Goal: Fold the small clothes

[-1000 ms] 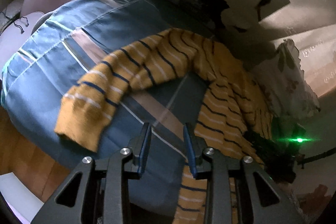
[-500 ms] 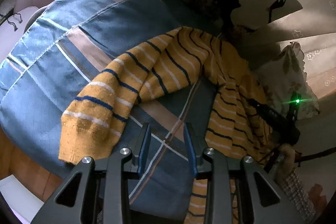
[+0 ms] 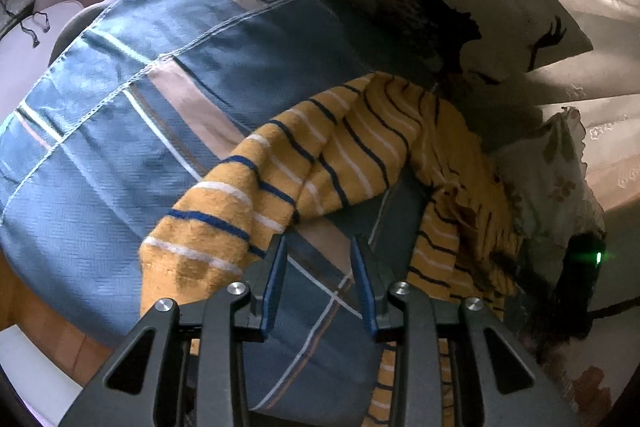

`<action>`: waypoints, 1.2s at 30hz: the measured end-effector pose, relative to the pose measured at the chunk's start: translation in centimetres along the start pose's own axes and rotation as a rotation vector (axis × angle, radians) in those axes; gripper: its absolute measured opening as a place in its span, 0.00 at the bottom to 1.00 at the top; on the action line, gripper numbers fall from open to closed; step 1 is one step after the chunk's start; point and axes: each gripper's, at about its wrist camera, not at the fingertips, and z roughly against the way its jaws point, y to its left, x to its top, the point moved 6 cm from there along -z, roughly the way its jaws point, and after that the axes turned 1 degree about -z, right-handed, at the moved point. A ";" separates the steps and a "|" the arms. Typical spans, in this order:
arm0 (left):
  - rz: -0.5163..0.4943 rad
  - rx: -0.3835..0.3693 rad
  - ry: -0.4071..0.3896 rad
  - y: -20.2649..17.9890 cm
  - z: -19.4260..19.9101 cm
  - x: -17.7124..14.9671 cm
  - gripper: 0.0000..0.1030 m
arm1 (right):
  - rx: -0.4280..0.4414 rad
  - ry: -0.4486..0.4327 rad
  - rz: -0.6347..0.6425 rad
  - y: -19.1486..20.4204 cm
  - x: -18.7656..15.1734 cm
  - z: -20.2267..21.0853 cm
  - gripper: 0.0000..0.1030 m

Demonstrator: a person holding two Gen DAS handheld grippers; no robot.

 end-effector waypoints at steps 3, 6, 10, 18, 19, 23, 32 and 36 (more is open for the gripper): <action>0.019 0.015 -0.004 1.1 0.4 0.2 0.31 | -0.053 -0.026 -0.012 0.1 2.0 -1.4 0.52; 0.041 0.037 -0.022 2.6 1.3 0.4 0.31 | -0.060 0.040 -0.015 1.2 1.7 -4.4 0.36; 0.088 0.067 -0.054 5.2 2.6 0.7 0.31 | -0.088 0.074 -0.016 2.7 0.8 -6.1 0.36; 0.221 0.123 -0.123 11.0 5.8 1.6 0.32 | 0.139 0.083 0.220 16.1 -3.0 -6.3 0.39; 0.226 0.126 -0.131 11.3 6.2 1.7 0.32 | 0.175 0.118 0.247 17.8 -3.9 -7.1 0.40; 0.231 0.135 -0.156 12.4 8.0 1.8 0.32 | 0.313 0.305 0.181 22.1 -7.6 -11.3 0.44; 0.259 0.106 -0.159 13.4 8.6 1.2 0.33 | 0.192 0.253 0.257 27.4 -8.5 -14.1 0.09; 0.218 0.084 -0.168 11.9 8.4 2.0 0.33 | 0.197 0.224 0.220 25.7 -7.2 -12.0 0.10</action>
